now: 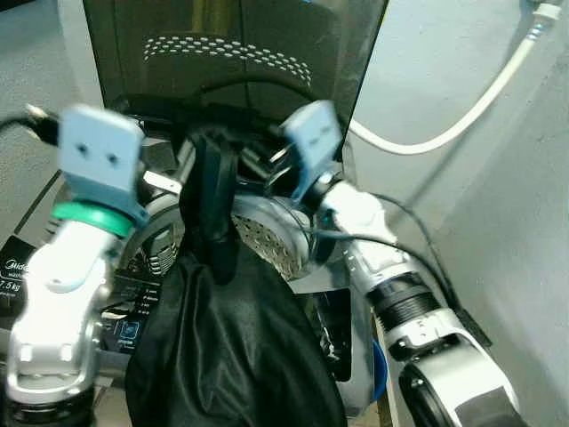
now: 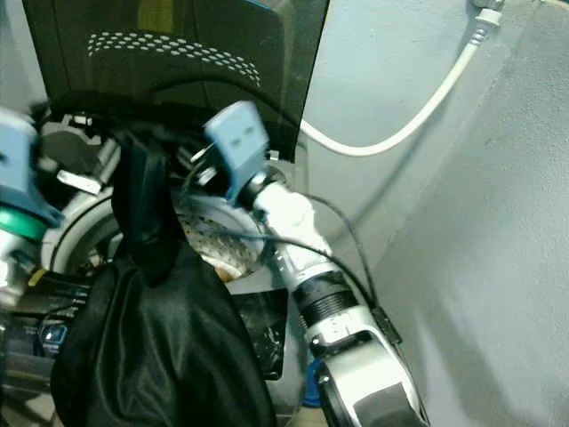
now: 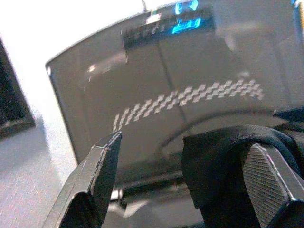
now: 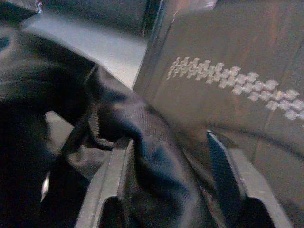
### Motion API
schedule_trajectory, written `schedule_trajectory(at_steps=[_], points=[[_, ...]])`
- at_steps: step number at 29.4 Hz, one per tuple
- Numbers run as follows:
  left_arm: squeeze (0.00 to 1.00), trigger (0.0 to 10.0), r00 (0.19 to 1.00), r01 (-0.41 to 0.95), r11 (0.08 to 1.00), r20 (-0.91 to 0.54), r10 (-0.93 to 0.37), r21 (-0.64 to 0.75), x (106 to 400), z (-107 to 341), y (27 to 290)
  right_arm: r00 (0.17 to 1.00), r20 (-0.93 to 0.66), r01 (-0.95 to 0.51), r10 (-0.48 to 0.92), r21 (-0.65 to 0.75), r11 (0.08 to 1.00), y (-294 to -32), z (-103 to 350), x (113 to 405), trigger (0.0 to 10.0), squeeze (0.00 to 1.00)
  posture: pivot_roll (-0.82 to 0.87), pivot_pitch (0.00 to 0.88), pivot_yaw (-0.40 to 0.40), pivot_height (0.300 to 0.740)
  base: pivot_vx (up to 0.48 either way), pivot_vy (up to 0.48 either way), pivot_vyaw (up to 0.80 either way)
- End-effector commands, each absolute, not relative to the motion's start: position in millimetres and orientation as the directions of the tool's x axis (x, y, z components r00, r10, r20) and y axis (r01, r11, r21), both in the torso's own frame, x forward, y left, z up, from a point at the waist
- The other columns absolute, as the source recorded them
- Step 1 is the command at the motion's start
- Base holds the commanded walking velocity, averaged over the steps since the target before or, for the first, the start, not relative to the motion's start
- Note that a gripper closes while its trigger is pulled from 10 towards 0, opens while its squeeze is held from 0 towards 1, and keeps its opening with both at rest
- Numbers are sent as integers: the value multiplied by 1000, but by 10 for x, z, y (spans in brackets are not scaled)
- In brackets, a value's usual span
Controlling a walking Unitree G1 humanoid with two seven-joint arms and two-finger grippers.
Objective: Clothes washing
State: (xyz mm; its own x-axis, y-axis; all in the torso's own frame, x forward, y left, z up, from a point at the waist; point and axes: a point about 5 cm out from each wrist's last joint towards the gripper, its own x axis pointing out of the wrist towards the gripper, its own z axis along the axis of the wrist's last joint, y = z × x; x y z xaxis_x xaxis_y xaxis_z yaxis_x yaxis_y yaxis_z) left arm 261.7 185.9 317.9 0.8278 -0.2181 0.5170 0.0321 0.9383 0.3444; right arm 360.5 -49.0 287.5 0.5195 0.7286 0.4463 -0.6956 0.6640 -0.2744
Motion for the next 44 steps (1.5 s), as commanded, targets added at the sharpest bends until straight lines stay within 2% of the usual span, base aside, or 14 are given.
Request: schedule_trajectory(at_steps=[1,2,8,9,11,12,15,16,19,23,26,31,37,44], points=[[0,10000,814,145,913,479,-329,381,2547,3223,1809,427,442,-778,789,-265,570,-612,2872,3492,10000,518,233,39,-40,740,0,0,0],[0,10000,808,196,895,451,-379,400,2517,3234,1802,359,409,-818,839,-296,494,-642,2847,3401,10000,0,232,40,-37,740,0,0,0],[0,10000,763,351,832,384,-520,429,2418,3267,1785,195,256,-887,947,-366,282,-693,2682,3177,10000,0,232,41,-31,740,0,0,0],[0,10000,735,399,806,374,-566,437,2385,3326,1786,127,161,-907,979,-381,180,-704,2562,3063,10000,0,231,46,-24,740,0,0,0],[0,10000,735,399,806,374,-566,437,2385,3326,1786,127,161,-907,979,-381,180,-704,2562,3063,10000,0,231,46,-24,740,0,0,0],[0,10000,715,427,789,369,-594,442,2366,3372,1788,77,94,-917,993,-384,108,-710,2473,2977,10000,0,231,46,-24,740,0,0,0],[0,10000,697,448,776,370,-614,443,2356,3429,1795,36,27,-922,999,-385,44,-701,2385,2902,10000,0,224,47,-18,740,0,0,0],[0,10000,682,461,769,378,-626,442,2356,3484,1797,24,-67,-908,997,-420,-6,-695,2267,2872,10000,0,223,46,-17,740,0,0,0],[0,10000,666,480,762,385,-639,436,2359,3553,1800,10,-137,-903,990,-427,-50,-697,2203,2851,10000,0,224,45,-14,740,0,0,0],[0,10000,661,494,755,377,-649,432,2352,3567,1814,-19,-124,-916,992,-395,-67,-731,2259,2822,10000,0,226,46,-14,740,0,0,0],[0,10000,644,512,744,382,-663,429,2345,3605,1804,-115,-173,-922,978,-349,-170,-760,2216,2683,10000,0,222,50,-13,740,0,0,0],[0,10000,630,535,731,378,-679,422,2347,3618,1783,-165,-219,-914,962,-332,-232,-735,2145,2593,10000,0,218,51,-12,740,0,0,0],[0,10000,630,585,710,331,-702,393,2376,3454,1695,-175,-239,-914,955,-321,-248,-619,2006,2555,10000,0,214,51,-12,740,0,0,0],[0,10000,623,653,660,233,-747,371,2335,3249,1659,-76,-234,-942,969,-301,-146,-538,1850,2651,10000,0,215,50,-15,740,0,0,0]])
